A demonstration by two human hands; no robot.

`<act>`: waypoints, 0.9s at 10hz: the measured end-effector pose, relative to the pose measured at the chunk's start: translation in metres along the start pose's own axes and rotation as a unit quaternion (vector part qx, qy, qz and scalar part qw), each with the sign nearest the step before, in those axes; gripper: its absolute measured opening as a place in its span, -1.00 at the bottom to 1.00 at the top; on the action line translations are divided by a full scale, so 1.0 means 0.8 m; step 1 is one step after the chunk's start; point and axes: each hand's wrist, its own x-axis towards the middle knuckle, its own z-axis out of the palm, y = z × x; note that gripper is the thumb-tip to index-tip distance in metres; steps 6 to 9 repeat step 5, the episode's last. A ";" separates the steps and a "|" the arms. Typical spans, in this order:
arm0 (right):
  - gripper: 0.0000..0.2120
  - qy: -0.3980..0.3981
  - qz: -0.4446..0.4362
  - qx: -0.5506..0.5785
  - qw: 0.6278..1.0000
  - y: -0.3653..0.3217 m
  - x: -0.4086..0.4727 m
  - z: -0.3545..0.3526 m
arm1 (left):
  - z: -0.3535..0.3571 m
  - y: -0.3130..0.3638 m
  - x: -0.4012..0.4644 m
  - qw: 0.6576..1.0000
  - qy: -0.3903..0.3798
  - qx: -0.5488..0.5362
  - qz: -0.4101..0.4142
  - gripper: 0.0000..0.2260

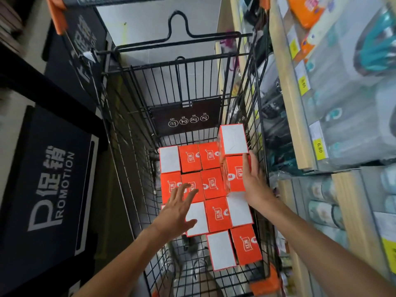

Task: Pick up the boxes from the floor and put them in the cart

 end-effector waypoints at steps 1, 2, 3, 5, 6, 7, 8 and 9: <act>0.14 0.008 0.002 -0.035 0.999 -0.004 -0.006 0.001 | -0.015 -0.003 -0.003 0.999 0.031 -0.008 0.026 -0.23; 0.19 -0.011 0.001 -0.045 0.999 -0.013 -0.013 -0.011 | -0.036 -0.008 -0.010 0.998 0.048 -0.004 0.029 -0.24; 0.23 -0.044 -0.012 -0.039 0.998 -0.033 -0.025 -0.040 | -0.072 -0.005 -0.024 0.998 0.051 0.002 0.024 -0.24; 0.12 0.007 -0.079 -0.024 0.997 -0.077 -0.046 -0.113 | -0.166 0.029 -0.061 0.993 0.113 -0.007 0.010 -0.27; 0.12 0.007 -0.079 -0.024 0.997 -0.077 -0.046 -0.113 | -0.166 0.029 -0.061 0.993 0.113 -0.007 0.010 -0.27; 0.12 0.007 -0.079 -0.024 0.997 -0.077 -0.046 -0.113 | -0.166 0.029 -0.061 0.993 0.113 -0.007 0.010 -0.27; 0.12 0.007 -0.079 -0.024 0.997 -0.077 -0.046 -0.113 | -0.166 0.029 -0.061 0.993 0.113 -0.007 0.010 -0.27; 0.12 0.007 -0.079 -0.024 0.997 -0.077 -0.046 -0.113 | -0.166 0.029 -0.061 0.993 0.113 -0.007 0.010 -0.27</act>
